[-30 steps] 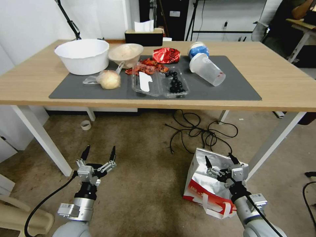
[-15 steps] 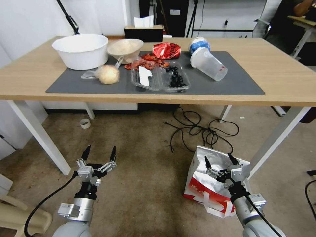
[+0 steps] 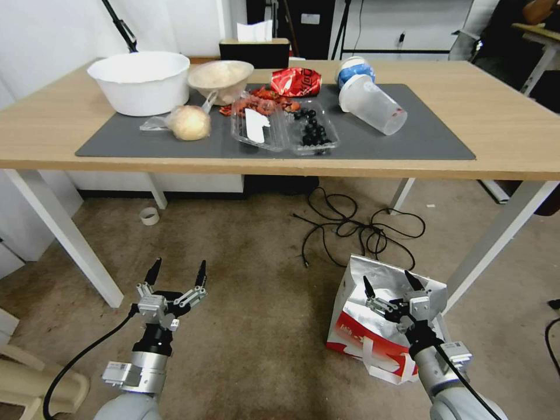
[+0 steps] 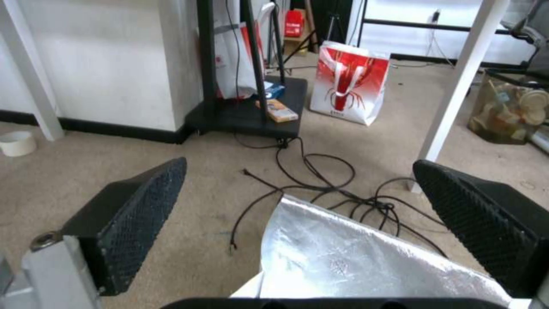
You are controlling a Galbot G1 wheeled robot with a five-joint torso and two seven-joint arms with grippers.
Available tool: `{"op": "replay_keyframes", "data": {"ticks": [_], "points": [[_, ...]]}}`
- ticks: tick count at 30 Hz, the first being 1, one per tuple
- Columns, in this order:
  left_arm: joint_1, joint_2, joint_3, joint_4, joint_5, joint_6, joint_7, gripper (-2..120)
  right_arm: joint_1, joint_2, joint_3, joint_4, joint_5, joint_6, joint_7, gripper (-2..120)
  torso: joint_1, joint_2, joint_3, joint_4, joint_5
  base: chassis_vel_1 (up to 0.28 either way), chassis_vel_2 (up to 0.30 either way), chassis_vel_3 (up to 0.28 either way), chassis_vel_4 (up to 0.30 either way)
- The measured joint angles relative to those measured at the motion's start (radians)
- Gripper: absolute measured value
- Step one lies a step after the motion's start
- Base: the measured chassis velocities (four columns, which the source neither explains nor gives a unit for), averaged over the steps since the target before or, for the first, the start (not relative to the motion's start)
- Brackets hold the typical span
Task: Pick up the food delivery bag from the floor and place it on the table.
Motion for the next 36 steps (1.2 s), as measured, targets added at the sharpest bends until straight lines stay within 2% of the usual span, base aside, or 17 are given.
{"op": "replay_keyframes", "data": {"ticks": [36], "points": [[-0.002, 0.002, 0.003, 0.006, -0.021, -0.017, 0.018, 100, 0.006, 0.007, 0.002, -0.006, 0.000, -0.006, 0.001, 100, -0.028, -0.135, -0.108, 0.0000, 0.0000, 0.000, 0.000, 0.000, 0.000]]}}
